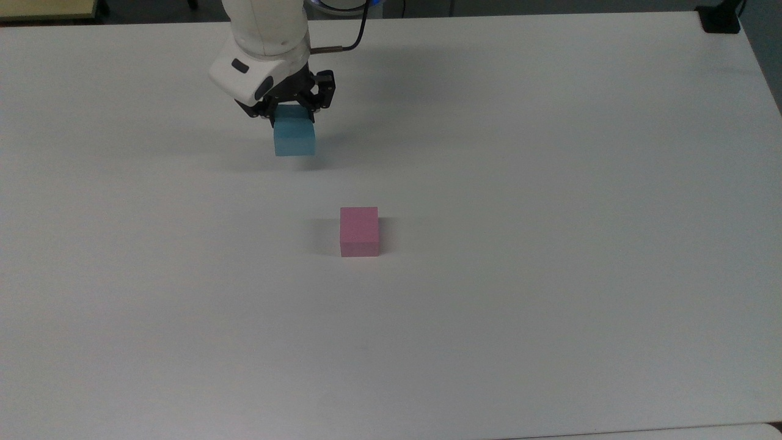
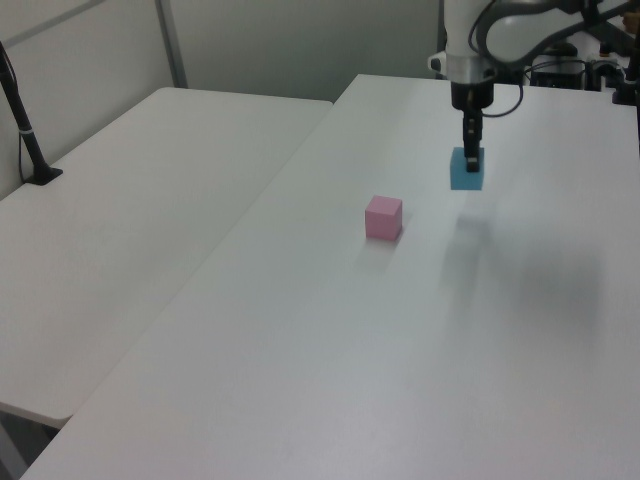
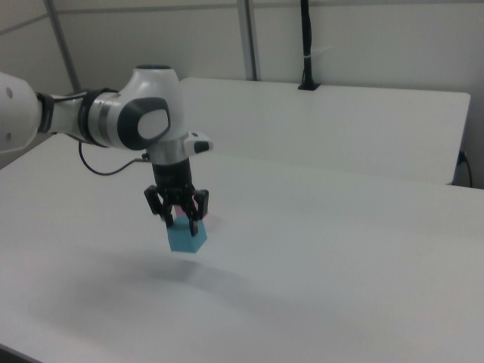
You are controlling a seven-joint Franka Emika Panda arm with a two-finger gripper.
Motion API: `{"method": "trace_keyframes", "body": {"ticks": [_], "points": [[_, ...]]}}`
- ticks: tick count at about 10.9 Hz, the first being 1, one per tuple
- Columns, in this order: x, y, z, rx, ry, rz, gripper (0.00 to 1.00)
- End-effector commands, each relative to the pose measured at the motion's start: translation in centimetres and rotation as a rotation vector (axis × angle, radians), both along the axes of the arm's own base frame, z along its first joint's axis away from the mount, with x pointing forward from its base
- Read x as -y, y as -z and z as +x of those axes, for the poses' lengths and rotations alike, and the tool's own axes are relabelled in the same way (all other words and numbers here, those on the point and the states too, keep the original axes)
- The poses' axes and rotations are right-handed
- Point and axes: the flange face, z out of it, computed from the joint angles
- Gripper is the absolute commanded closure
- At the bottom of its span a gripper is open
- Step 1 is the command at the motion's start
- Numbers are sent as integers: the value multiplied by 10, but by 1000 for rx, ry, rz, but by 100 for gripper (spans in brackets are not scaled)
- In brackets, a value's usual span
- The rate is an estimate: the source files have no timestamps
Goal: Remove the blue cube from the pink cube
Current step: 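Lower the light-blue cube onto the table beside the pink cube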
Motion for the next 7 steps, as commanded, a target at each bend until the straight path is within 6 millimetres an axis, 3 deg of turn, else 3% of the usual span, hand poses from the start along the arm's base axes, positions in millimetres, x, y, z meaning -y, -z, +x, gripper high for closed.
{"method": "trace_keyframes", "body": {"ticks": [1,3,6,7], "points": [[16,30,-24,-45,-60,-18,66],[25,48,-29,-23,-34,-11,64],[22,73,-33,45,-36,-9,56],[23,74,-34,39,-35,-8,31]]}}
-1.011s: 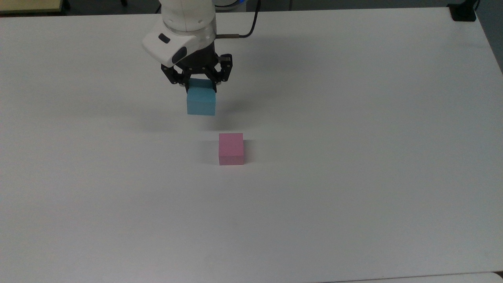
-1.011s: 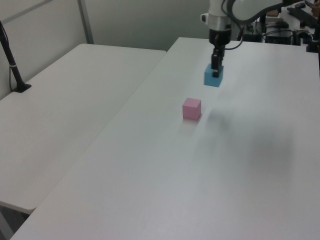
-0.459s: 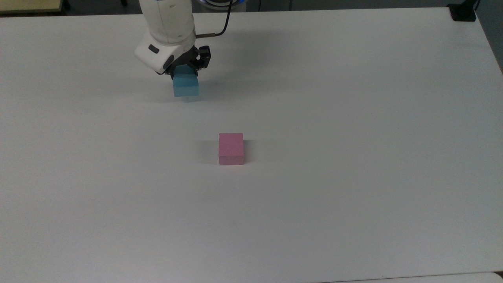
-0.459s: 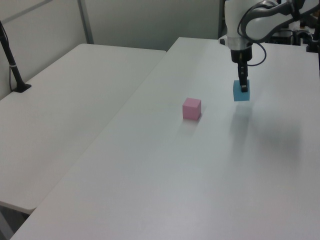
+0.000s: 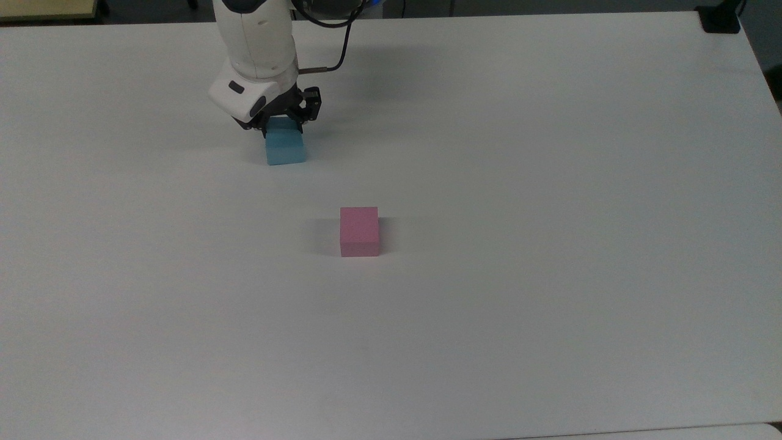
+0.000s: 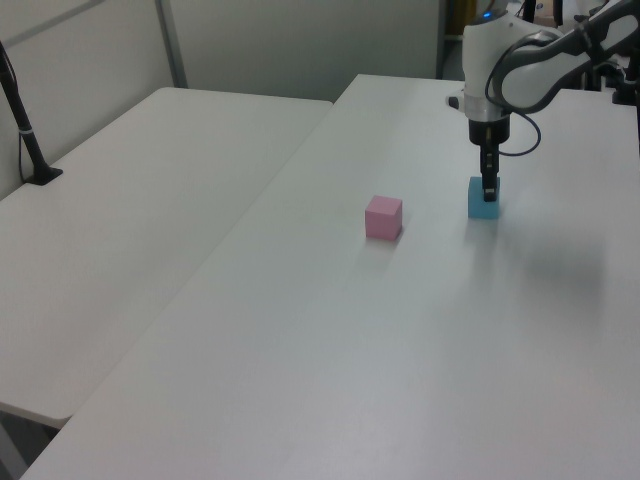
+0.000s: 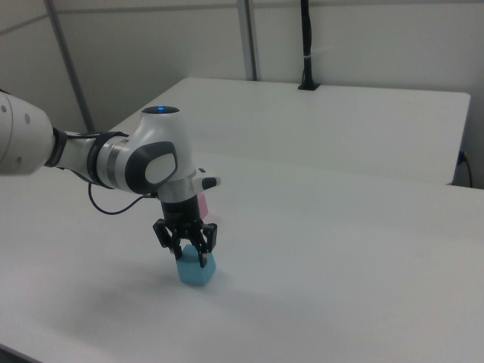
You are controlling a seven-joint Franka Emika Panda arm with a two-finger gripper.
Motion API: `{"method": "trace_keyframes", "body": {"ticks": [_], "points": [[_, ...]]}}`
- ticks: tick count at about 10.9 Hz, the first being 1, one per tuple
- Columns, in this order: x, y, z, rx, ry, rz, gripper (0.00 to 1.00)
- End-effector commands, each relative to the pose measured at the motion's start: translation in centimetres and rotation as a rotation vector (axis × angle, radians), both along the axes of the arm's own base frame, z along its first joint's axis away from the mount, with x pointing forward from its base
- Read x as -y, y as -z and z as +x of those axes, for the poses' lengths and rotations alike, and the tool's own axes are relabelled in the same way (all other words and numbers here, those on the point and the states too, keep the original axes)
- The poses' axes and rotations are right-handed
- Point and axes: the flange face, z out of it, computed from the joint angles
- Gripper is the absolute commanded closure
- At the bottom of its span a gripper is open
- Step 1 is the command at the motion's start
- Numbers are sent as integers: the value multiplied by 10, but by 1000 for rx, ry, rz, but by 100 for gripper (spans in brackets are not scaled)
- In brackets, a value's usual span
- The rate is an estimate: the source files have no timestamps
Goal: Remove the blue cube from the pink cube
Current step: 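Lower the light-blue cube onto the table beside the pink cube, then open the gripper to release the light-blue cube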
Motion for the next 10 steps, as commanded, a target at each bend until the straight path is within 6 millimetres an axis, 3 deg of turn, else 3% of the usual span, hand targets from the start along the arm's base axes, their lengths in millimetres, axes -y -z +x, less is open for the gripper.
{"method": "trace_keyframes", "body": {"ticks": [1,5,7,10], "points": [[2,2,-7,21,-11,-1,0],[6,-15,-9,7,2,-4,0],[10,-67,-6,-2,43,15,0],[14,-167,5,-25,124,69,0]]}}
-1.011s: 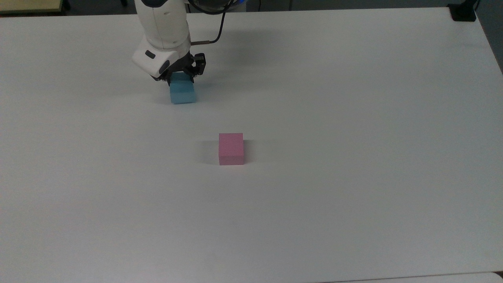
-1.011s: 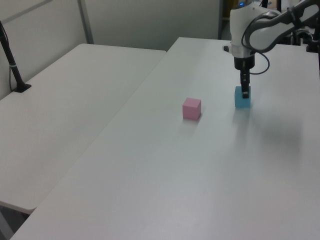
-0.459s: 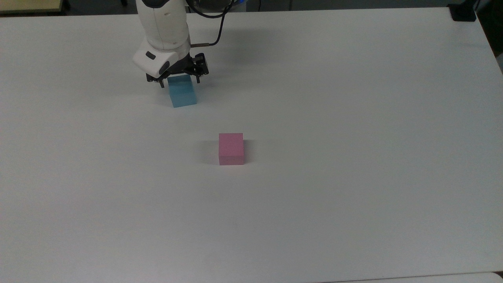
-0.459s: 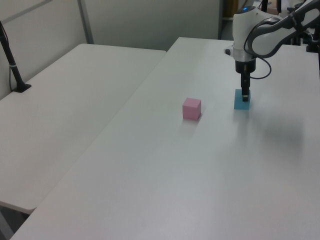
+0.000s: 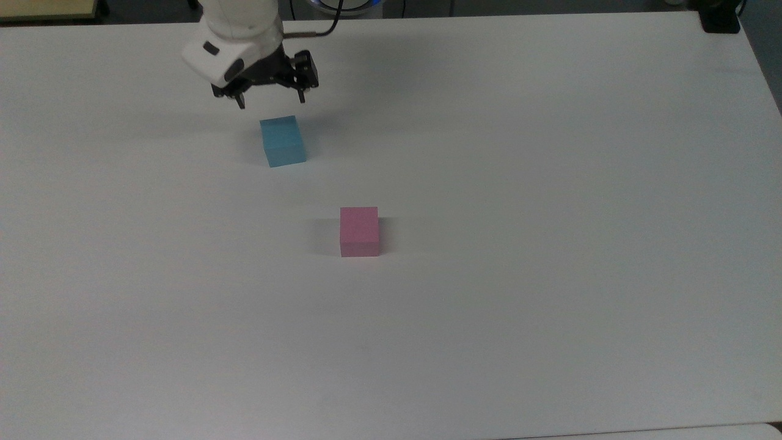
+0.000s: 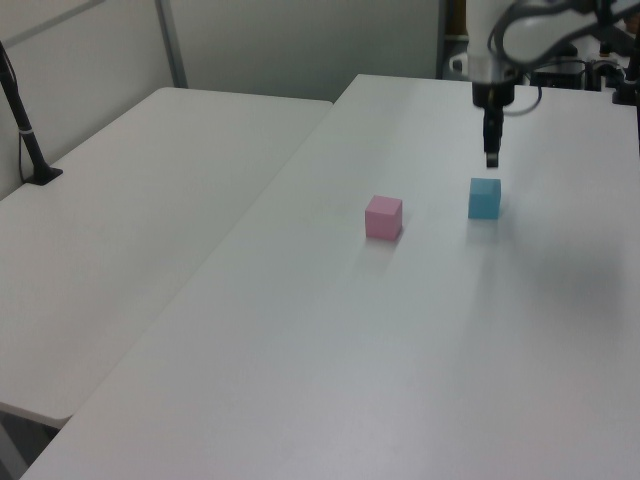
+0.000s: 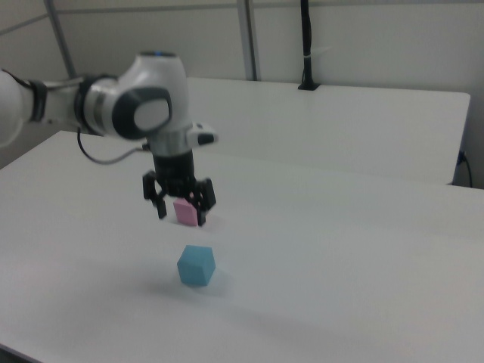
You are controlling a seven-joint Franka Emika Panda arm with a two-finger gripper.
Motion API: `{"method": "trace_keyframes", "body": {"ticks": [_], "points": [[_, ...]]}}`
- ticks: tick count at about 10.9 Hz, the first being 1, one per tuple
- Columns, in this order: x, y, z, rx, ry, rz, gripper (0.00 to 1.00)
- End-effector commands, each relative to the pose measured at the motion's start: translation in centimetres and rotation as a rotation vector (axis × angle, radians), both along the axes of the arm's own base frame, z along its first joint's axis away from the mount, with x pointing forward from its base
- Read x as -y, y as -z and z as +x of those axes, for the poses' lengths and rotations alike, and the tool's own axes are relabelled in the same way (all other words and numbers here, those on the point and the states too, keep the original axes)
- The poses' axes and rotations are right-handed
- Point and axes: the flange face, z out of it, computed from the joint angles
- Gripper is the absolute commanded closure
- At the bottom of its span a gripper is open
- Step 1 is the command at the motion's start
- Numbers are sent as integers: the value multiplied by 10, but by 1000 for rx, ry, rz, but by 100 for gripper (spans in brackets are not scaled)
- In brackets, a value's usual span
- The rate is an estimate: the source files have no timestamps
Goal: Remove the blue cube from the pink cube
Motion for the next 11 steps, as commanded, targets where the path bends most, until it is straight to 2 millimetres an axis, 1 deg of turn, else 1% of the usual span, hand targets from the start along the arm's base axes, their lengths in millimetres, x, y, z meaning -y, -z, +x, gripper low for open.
{"method": "trace_keyframes", "body": {"ticks": [1,2,3,4,6,7,8,9,11], "points": [[11,-101,0,-13,103,46,0],[10,-131,-3,10,185,57,0],[6,-146,-3,33,240,49,0],[-3,-159,-7,59,254,44,0],[-11,-181,-16,100,246,38,0],[-9,-188,-18,114,241,37,0],[-15,-191,-17,121,230,34,0],[-19,-191,-16,123,233,34,0],[-16,-191,-15,130,241,32,0]]}}
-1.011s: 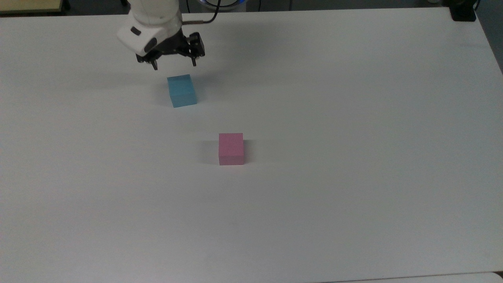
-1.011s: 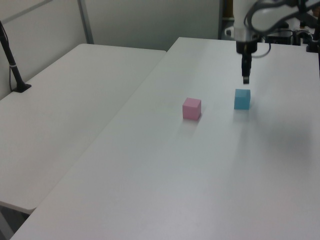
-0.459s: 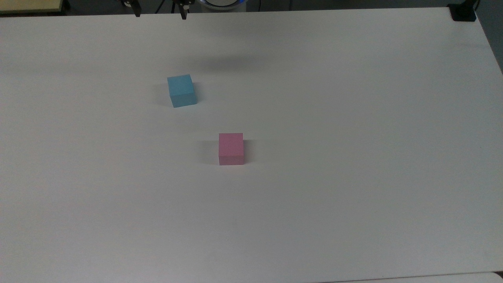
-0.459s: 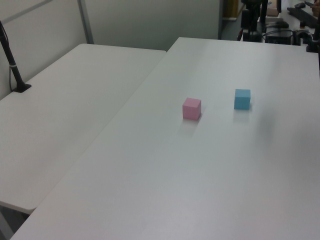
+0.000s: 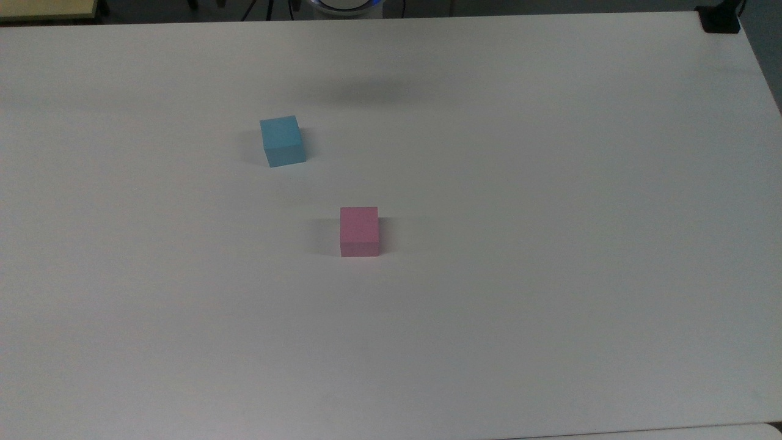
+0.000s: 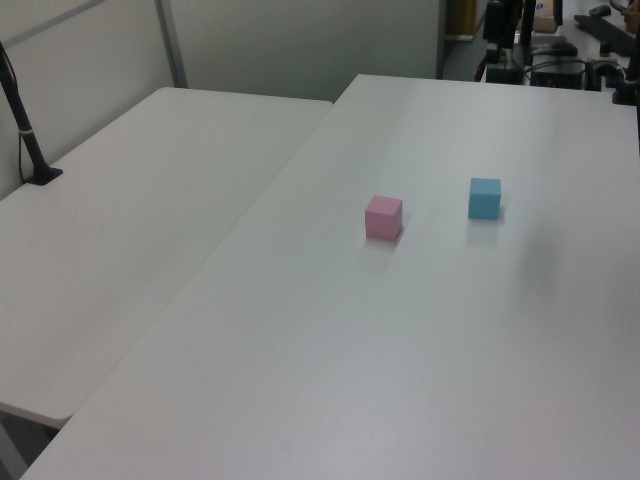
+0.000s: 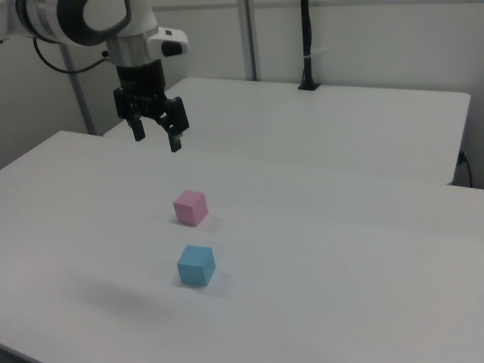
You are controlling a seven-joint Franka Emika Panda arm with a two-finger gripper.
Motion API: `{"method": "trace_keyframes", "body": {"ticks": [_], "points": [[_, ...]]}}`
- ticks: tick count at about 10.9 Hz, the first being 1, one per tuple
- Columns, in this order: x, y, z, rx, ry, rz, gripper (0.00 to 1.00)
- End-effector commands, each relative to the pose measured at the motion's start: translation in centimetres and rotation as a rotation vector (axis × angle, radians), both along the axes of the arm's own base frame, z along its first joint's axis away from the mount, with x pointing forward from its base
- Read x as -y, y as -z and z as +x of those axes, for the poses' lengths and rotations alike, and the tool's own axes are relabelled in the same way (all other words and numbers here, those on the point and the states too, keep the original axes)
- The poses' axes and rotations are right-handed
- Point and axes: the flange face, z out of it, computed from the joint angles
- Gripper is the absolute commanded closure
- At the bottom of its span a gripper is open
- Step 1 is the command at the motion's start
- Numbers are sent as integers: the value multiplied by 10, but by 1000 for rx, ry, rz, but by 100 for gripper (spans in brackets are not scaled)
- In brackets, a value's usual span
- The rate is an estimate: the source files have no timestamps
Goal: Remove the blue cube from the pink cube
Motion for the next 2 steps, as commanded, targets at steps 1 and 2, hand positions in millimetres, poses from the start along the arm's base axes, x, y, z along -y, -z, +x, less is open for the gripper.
{"method": "trace_keyframes", "body": {"ticks": [1,2], "points": [[-1,-5,-1,5,21,1,0],[-3,-5,-1,4,18,3,0]]}}
